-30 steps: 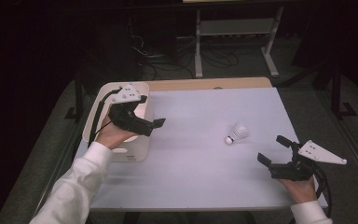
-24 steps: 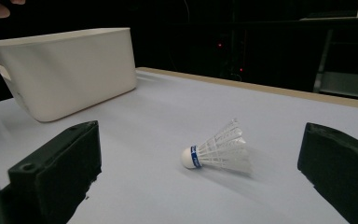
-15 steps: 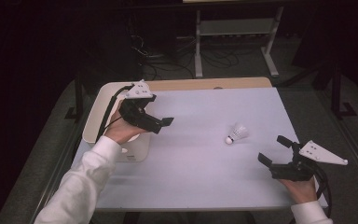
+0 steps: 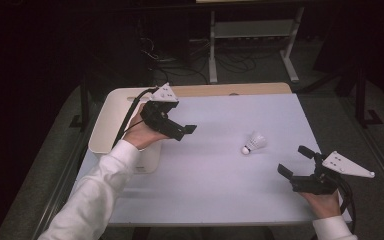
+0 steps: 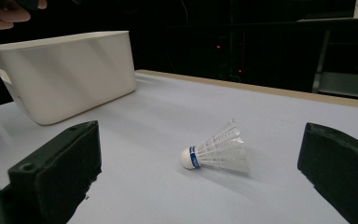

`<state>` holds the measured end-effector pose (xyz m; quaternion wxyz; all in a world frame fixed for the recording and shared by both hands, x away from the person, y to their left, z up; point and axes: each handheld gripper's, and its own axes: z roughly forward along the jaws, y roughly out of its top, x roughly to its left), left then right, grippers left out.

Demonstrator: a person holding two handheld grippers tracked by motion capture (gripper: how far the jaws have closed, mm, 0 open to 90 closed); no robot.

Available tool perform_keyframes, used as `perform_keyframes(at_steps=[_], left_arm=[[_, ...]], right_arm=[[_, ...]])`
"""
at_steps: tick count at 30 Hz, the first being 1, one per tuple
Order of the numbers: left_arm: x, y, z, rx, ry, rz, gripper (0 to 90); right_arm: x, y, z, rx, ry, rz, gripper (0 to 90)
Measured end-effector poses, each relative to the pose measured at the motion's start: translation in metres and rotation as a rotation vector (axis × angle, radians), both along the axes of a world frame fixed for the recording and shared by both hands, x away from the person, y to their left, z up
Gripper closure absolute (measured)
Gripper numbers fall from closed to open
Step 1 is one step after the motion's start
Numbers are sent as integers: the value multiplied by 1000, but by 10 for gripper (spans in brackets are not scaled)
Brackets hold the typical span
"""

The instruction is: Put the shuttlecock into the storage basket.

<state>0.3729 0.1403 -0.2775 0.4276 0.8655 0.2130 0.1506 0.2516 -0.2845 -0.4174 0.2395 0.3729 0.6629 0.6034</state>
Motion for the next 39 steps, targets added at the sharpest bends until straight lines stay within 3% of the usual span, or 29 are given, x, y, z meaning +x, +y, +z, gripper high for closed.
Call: perform_keyframes(at_steps=[14,25,32,39], left_arm=[[9,-30,-7,42,31,-58,4],[18,-44,-10,79,51,-74,4],[22,-56,-13,82,68,-83,4],[29,-64,-19,120,91,-93,4]], right_arm=[[-1,-1,0,5,-3,1,0],[-1,-1,0,8,-3,4,0],[-1,-1,0,7,-4,5,0],[0,0,0,8,2,9,0]])
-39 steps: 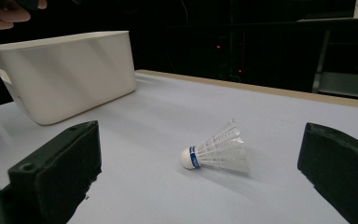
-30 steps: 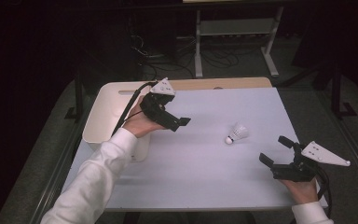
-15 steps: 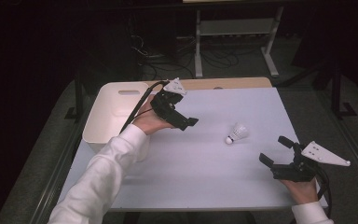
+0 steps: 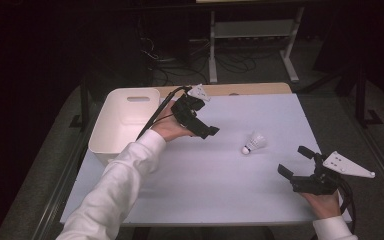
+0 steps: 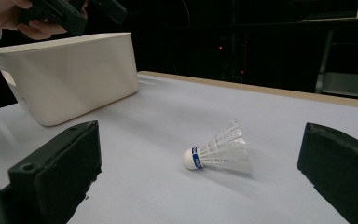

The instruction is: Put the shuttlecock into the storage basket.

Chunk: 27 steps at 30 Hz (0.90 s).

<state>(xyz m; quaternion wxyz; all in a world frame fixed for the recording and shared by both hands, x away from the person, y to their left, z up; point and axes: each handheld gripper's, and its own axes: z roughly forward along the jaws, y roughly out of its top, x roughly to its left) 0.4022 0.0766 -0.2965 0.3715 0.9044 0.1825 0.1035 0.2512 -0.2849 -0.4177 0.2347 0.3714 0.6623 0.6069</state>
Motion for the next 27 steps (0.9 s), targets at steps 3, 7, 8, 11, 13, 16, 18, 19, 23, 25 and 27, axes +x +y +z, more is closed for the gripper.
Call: perform_keyframes(at_steps=[3,7,8,11,13,16,18,19,23,25,27], left_arm=[[2,-3,-1,9,2,-1,4],[5,-8,-3,11,10,-2,3],[6,-10,-4,14,12,-4,4],[8,-14,-6,31,19,-13,4],[10,-16,-7,44,18,-20,4],[13,-21,-10,45,25,-19,4],[14,-23,-11,43,30,-16,4],[16,-23,-12,51,28,-21,4],[19,-27,-15,61,38,-21,4],[20,-29,-17,65,46,-19,4],[22,-32,-20,67,50,-18,4]], right_arm=[[0,0,0,1,-1,1,0],[0,-1,0,0,-2,1,0],[0,-1,0,1,-2,1,0],[0,-1,0,2,-2,2,0],[0,-1,-1,2,1,3,0],[1,-1,-1,-1,0,2,0],[1,-2,-1,-2,-3,1,0],[1,-2,-1,-2,-4,0,0],[1,-2,-1,3,-3,0,0],[1,-2,-1,4,-3,0,0],[0,-2,0,8,-1,-1,0]])
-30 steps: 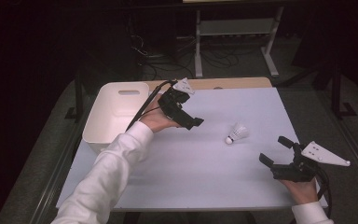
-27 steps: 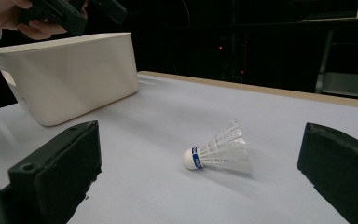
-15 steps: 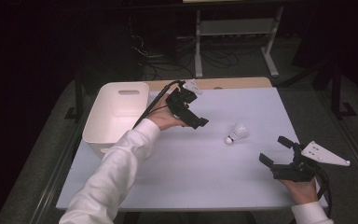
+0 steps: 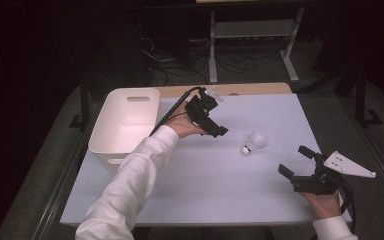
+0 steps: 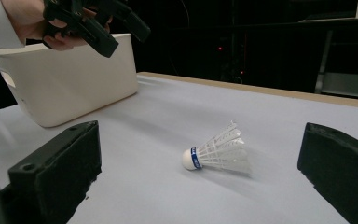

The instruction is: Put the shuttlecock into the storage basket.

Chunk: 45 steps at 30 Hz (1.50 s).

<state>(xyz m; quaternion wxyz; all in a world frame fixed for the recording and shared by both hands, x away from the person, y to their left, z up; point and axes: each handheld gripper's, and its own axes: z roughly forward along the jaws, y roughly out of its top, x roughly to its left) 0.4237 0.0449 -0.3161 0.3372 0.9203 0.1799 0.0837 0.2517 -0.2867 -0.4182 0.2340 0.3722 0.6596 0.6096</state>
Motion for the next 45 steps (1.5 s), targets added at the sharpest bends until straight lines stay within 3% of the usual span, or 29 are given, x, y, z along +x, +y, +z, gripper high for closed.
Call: perform_keyframes(at_steps=[9,31,45], left_arm=[[6,-15,-10,10,10,-5,4],[13,-49,-35,94,58,-57,4],[15,-66,-53,102,89,-64,4]], right_arm=[[0,0,0,0,2,0,0],[0,0,1,0,-1,-3,0],[0,-1,1,-5,-7,-2,0]])
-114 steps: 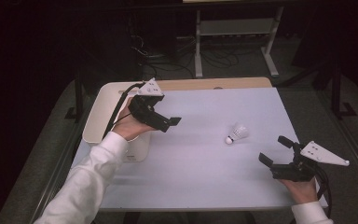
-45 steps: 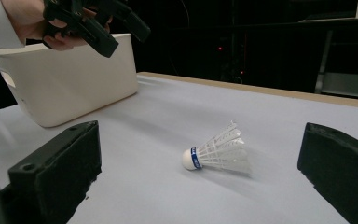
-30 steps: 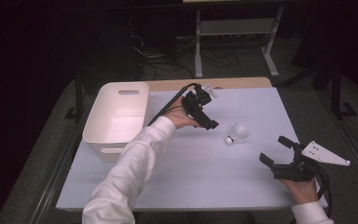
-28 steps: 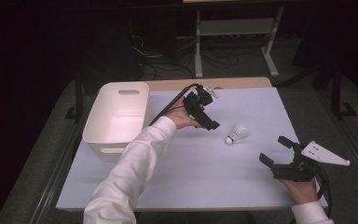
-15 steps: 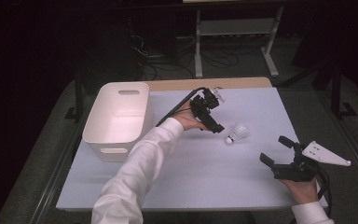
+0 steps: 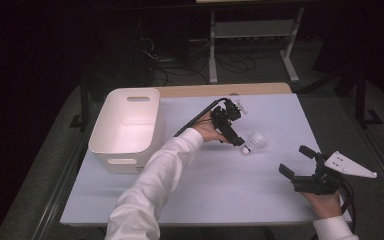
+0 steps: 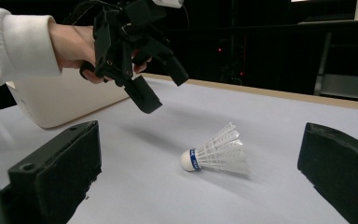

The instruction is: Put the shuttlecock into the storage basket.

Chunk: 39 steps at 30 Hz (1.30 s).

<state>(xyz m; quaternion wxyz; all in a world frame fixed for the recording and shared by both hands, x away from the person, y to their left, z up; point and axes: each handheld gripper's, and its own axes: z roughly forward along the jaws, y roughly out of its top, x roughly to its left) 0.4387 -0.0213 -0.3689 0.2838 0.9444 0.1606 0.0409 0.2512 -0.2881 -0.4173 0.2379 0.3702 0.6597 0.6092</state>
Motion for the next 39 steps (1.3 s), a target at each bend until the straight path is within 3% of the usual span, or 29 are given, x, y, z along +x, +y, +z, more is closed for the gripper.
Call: perform_keyframes(at_steps=[15,39], left_arm=[[8,-20,-27,45,31,-20,4],[13,-34,-50,75,58,-32,4]], right_arm=[[-1,1,0,0,-2,1,0],[-1,1,0,1,-1,2,0]])
